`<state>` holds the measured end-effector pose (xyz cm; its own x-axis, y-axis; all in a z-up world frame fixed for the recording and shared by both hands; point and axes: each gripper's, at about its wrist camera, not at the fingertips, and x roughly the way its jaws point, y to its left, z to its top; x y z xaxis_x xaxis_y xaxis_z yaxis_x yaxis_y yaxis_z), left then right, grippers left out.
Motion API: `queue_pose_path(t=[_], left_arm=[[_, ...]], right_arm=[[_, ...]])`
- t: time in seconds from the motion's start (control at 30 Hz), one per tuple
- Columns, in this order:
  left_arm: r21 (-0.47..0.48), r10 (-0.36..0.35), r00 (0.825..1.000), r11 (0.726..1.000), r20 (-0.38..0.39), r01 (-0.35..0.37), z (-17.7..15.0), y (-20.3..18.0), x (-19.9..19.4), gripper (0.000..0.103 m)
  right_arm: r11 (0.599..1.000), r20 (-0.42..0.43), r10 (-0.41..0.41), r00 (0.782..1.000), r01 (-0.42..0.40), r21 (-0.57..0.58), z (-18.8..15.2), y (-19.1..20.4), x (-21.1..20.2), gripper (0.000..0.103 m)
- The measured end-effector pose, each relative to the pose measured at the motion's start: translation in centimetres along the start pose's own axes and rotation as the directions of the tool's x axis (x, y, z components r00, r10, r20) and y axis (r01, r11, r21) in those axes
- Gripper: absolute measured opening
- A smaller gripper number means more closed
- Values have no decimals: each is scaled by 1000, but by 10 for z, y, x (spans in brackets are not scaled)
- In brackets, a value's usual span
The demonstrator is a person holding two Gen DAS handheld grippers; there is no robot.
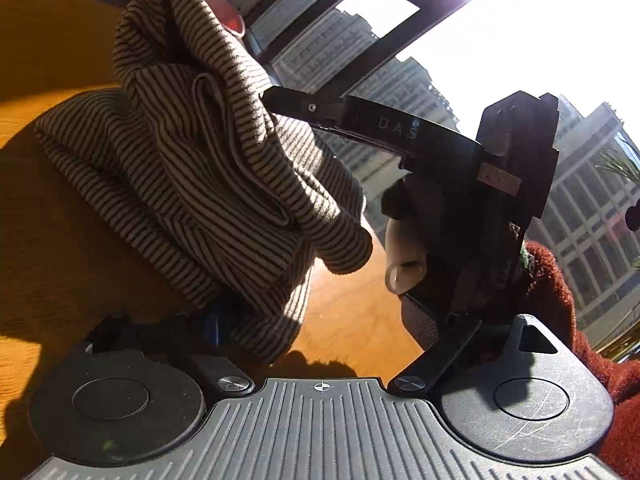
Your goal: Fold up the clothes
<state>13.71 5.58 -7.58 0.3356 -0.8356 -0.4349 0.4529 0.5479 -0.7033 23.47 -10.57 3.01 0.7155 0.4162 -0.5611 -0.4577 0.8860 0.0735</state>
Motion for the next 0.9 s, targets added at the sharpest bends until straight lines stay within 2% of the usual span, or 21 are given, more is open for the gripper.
queue_pose_path(t=[0.07, 0.13, 0.23, 0.3, 0.33, 0.43, 0.5, 0.63, 0.7, 0.77, 0.83, 0.9], left_arm=[[26, 0, 1000, 1000, -8, 1, -2, -5, -4, 91], [41, 16, 1000, 999, 15, -16, -1, -4, -19, 91], [40, 80, 995, 996, 66, -83, 5, 1, -45, 91], [40, 157, 981, 986, 111, -162, 7, 4, -56, 87], [39, 196, 971, 978, 134, -203, 7, 6, -61, 84], [-17, 261, 947, 965, 186, -262, 17, 16, -70, 67], [-43, 289, 936, 957, 200, -287, 20, 22, -73, 65], [-58, 333, 930, 943, 156, -328, 22, 31, -62, 58], [-63, 321, 938, 947, 133, -315, 20, 31, -58, 57], [-61, 310, 942, 951, 131, -305, 19, 30, -55, 56], [-59, 299, 945, 954, 130, -294, 18, 30, -52, 56], [-57, 288, 949, 957, 129, -283, 17, 29, -49, 56]], right_arm=[[997, 16, 4, 1000, -2, -79, -8, 16, -13, 59], [991, 26, 28, 999, -24, -131, -17, 31, -24, 59], [990, 52, 55, 997, -48, -129, -25, 42, -31, 57], [991, 62, 68, 996, -61, -120, -23, 47, -30, 57], [990, 70, 60, 996, -51, -132, -22, 50, -28, 57], [977, 60, 21, 998, -7, -214, -25, 64, -19, 57], [966, 44, 5, 999, 6, -258, -31, 72, -11, 59], [914, 79, -80, 994, 105, -391, -46, 87, 0, 63], [921, 85, -80, 993, 106, -375, -45, 84, -3, 45], [935, 94, -77, 993, 104, -340, -39, 76, -10, 22], [955, 120, -82, 989, 112, -274, -31, 66, -19, 15], [986, 130, -20, 991, 41, -161, -16, 53, -34, 14]])
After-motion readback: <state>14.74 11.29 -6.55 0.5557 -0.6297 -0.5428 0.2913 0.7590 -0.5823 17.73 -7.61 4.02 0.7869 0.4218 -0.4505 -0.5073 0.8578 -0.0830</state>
